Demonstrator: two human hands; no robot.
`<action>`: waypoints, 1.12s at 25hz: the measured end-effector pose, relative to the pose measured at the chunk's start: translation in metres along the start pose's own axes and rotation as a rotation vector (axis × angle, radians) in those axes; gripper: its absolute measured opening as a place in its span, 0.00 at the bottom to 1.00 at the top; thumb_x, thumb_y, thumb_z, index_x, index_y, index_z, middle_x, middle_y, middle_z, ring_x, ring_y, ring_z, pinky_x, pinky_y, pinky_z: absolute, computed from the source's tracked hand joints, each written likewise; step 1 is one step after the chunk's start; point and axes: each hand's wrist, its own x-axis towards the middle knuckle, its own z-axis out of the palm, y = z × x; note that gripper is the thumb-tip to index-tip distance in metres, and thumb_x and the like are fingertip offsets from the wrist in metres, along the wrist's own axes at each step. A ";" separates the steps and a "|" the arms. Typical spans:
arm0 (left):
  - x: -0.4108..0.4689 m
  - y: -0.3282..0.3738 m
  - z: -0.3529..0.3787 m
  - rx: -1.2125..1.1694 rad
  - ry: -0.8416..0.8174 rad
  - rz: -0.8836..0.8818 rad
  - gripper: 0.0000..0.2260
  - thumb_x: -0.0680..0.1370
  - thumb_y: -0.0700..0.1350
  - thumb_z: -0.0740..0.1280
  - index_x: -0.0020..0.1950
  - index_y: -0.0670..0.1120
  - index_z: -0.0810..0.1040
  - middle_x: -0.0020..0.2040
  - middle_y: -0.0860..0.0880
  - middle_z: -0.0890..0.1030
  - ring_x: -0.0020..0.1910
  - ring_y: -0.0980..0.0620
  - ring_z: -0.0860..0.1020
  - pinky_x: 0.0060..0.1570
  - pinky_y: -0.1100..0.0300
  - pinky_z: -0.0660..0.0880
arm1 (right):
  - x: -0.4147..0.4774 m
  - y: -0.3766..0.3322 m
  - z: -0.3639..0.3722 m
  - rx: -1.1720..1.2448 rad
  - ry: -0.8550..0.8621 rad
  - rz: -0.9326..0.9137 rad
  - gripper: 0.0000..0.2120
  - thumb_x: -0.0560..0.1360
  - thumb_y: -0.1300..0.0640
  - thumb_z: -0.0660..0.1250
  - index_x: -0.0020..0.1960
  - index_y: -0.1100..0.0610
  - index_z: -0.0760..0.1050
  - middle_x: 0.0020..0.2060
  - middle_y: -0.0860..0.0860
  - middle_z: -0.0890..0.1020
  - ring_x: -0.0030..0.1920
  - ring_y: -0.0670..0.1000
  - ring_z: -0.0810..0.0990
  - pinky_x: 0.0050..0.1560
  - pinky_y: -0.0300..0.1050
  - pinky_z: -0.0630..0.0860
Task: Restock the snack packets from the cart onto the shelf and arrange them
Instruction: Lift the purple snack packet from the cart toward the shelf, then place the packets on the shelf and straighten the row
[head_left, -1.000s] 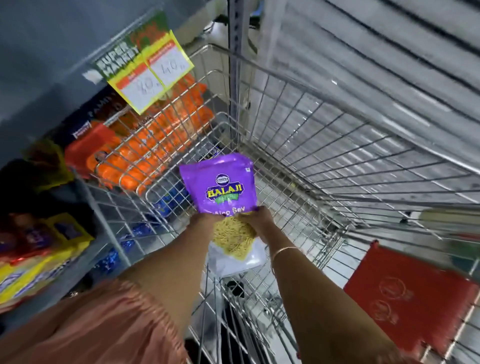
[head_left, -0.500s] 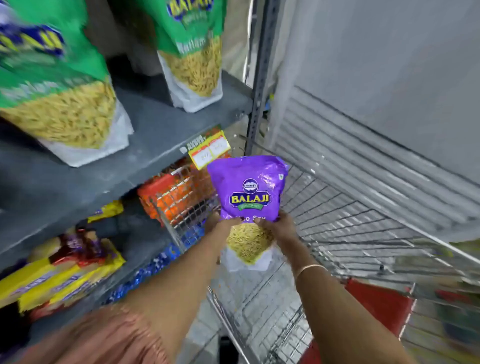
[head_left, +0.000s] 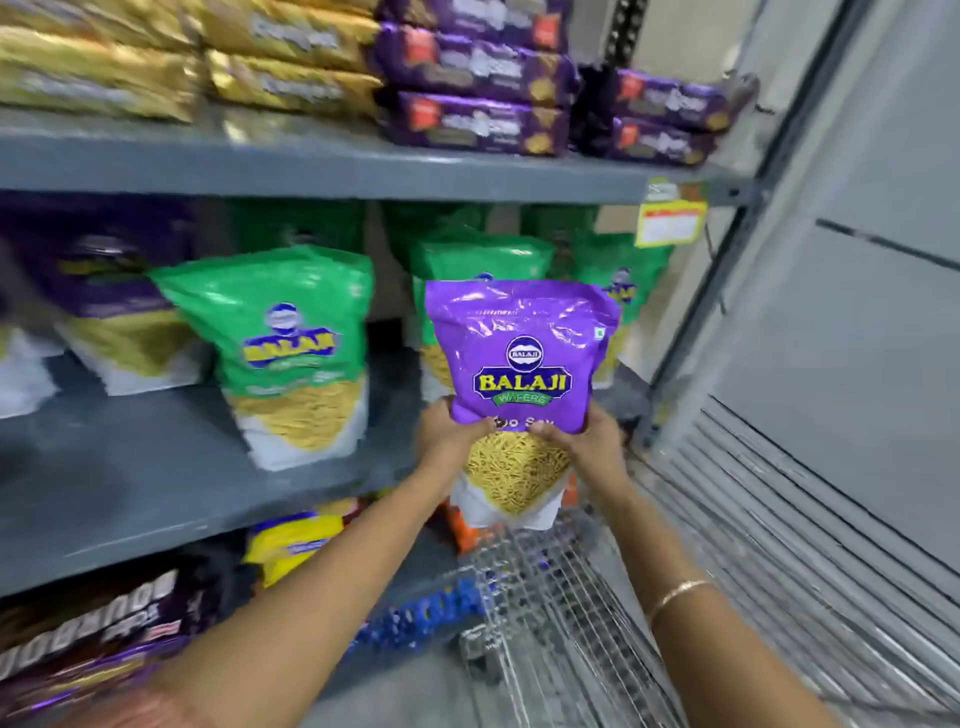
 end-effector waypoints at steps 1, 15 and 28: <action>-0.002 0.011 -0.032 -0.002 0.046 0.050 0.20 0.58 0.45 0.76 0.47 0.39 0.81 0.44 0.39 0.84 0.41 0.48 0.78 0.45 0.50 0.77 | -0.002 -0.015 0.027 0.017 -0.051 -0.044 0.19 0.62 0.68 0.74 0.52 0.63 0.76 0.43 0.56 0.83 0.34 0.42 0.80 0.39 0.40 0.79; -0.009 0.008 -0.352 -0.006 0.553 0.146 0.14 0.54 0.44 0.75 0.34 0.54 0.75 0.35 0.48 0.82 0.36 0.53 0.78 0.43 0.57 0.75 | -0.042 -0.072 0.357 0.106 -0.383 -0.154 0.25 0.55 0.55 0.78 0.51 0.58 0.78 0.46 0.59 0.84 0.44 0.52 0.80 0.52 0.60 0.79; -0.008 -0.035 -0.313 0.231 1.020 0.296 0.31 0.66 0.48 0.72 0.62 0.34 0.66 0.62 0.34 0.70 0.63 0.42 0.67 0.65 0.48 0.63 | -0.050 -0.033 0.354 0.010 -0.176 -0.236 0.26 0.67 0.54 0.73 0.61 0.55 0.67 0.54 0.51 0.77 0.52 0.51 0.77 0.53 0.42 0.75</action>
